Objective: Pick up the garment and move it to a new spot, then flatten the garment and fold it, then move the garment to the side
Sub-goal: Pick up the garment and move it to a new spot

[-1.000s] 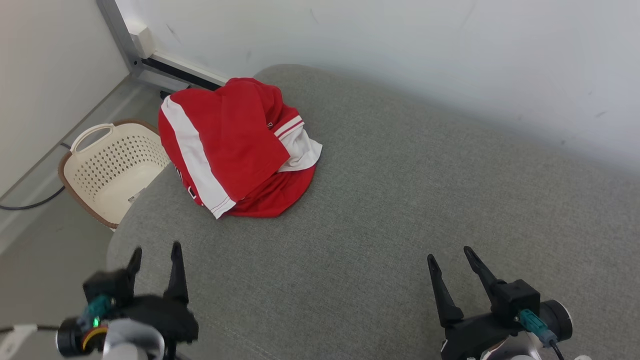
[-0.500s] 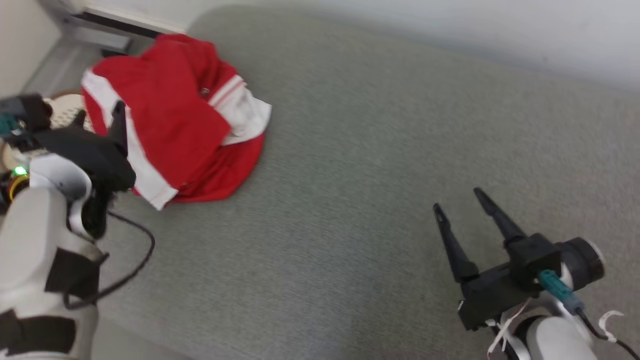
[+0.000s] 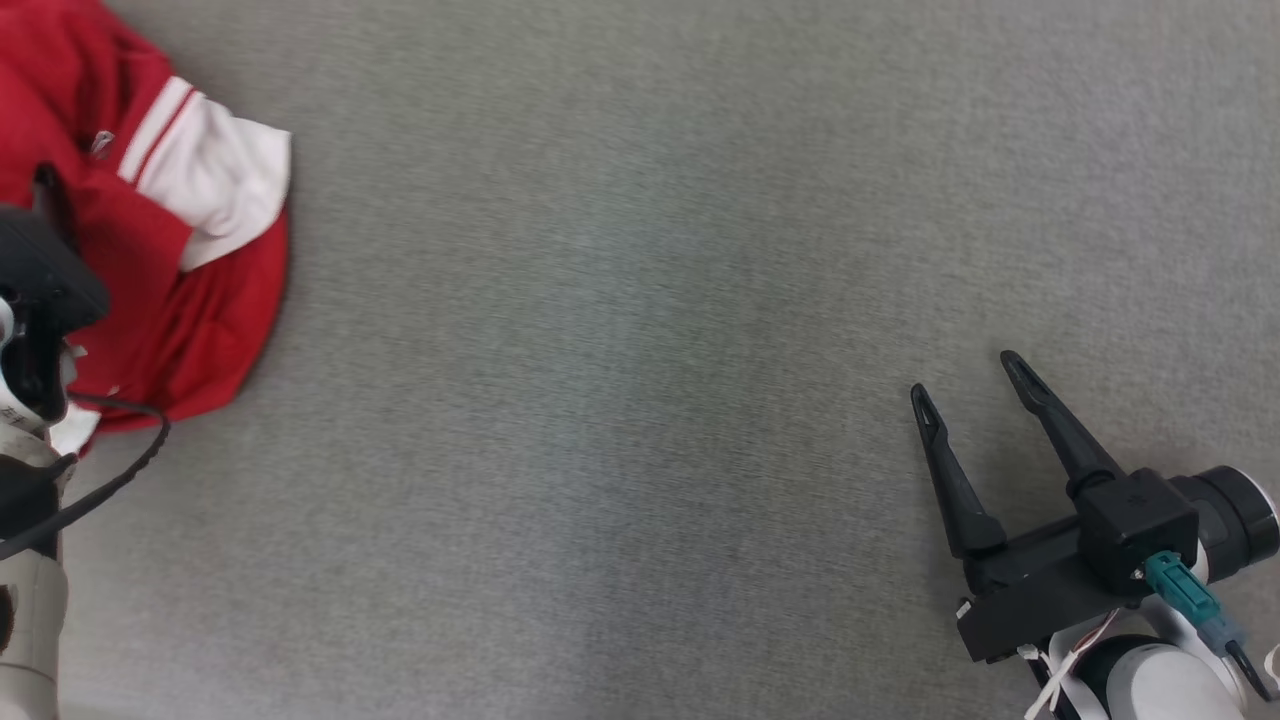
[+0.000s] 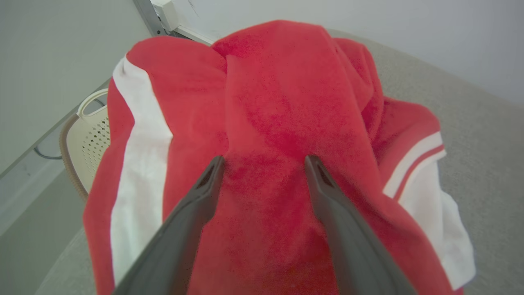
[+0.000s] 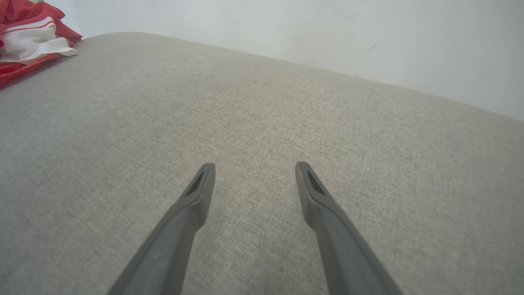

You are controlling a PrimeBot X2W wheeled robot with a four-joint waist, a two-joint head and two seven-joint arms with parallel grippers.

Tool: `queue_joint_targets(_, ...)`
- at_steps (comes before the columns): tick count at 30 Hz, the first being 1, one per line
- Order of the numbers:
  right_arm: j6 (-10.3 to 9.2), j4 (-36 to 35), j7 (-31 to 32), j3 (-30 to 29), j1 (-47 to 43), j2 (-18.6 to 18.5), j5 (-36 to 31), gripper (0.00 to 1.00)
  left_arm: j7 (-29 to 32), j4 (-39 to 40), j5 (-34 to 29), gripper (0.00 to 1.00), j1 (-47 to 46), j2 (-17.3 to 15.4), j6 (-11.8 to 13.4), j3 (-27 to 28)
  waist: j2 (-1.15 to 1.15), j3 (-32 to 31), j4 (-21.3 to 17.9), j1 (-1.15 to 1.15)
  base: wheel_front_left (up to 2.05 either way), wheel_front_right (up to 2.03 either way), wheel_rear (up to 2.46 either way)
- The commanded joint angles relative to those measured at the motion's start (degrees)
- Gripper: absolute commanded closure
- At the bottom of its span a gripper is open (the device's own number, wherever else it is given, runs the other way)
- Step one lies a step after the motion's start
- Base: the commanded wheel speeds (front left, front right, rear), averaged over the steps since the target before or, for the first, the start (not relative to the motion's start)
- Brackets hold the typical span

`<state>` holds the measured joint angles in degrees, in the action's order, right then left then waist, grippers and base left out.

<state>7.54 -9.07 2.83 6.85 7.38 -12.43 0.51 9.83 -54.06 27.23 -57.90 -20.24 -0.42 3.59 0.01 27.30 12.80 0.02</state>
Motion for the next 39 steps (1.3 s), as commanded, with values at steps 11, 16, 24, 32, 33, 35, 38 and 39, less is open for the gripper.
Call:
queue_joint_targets(11, -0.1, 2.47, -1.92, 1.38, 1.2, 1.29, 1.58, 0.0, -1.08, -2.57, -1.59, 1.0, -1.05, -2.69, 1.18, -1.06, -0.01, 0.71, -3.58, -0.02, 0.0, 0.0, 0.0)
queue_joint_targets(16, -0.1, 5.67, -3.83, 1.94, 1.99, 2.63, 2.28, 0.0, -1.51, -1.25, -1.92, 1.0, -1.5, -5.09, 0.36, -1.61, -0.01, -4.28, -3.2, -0.02, 0.0, 0.0, 0.0)
queue_joint_targets(24, -0.1, 12.03, -7.99, 2.08, 1.72, 6.09, 3.51, 0.0, -0.2, 4.91, -0.55, 1.0, -3.69, -7.84, -3.3, -1.95, -0.01, -12.82, -2.22, -0.02, 0.0, 0.0, 0.0)
queue_joint_targets(32, -0.1, 18.33, -12.19, 0.31, 0.81, 8.87, 4.66, 0.0, 1.2, 17.0, -0.95, 1.0, -6.47, -6.62, -5.7, -6.24, -0.01, -21.26, -2.77, -0.02, 0.0, 0.0, 0.0)
queue_joint_targets(33, -0.1, 18.84, -12.49, 0.24, 0.67, 9.02, 4.76, 0.0, 1.46, 18.36, -0.61, 1.0, -6.8, -6.03, -5.96, -6.68, -0.01, -21.96, -3.22, -0.02, 0.0, 0.0, 0.0)
queue_joint_targets(35, -0.1, 19.51, -12.87, -0.14, 0.53, 9.25, 4.71, 0.0, 2.06, 21.56, 0.65, 1.0, -7.14, -4.21, -6.17, -7.6, -0.01, -22.97, -4.32, -0.02, 0.0, 0.0, 0.0)
queue_joint_targets(38, -0.1, 20.04, -13.03, -1.06, 0.47, 9.32, 4.63, 0.0, 3.31, 26.1, 2.74, 1.0, -6.19, -1.3, -6.71, -9.6, -0.01, -23.9, -6.48, -0.02, 0.0, 0.0, 0.0)
queue_joint_targets(39, -0.1, 20.08, -13.03, -1.43, 0.29, 9.33, 4.53, 0.0, 3.63, 27.63, 3.21, 1.0, -5.54, -0.31, -6.64, -10.4, -0.01, -24.11, -7.37, -0.02, 0.0, 0.0, 0.0)
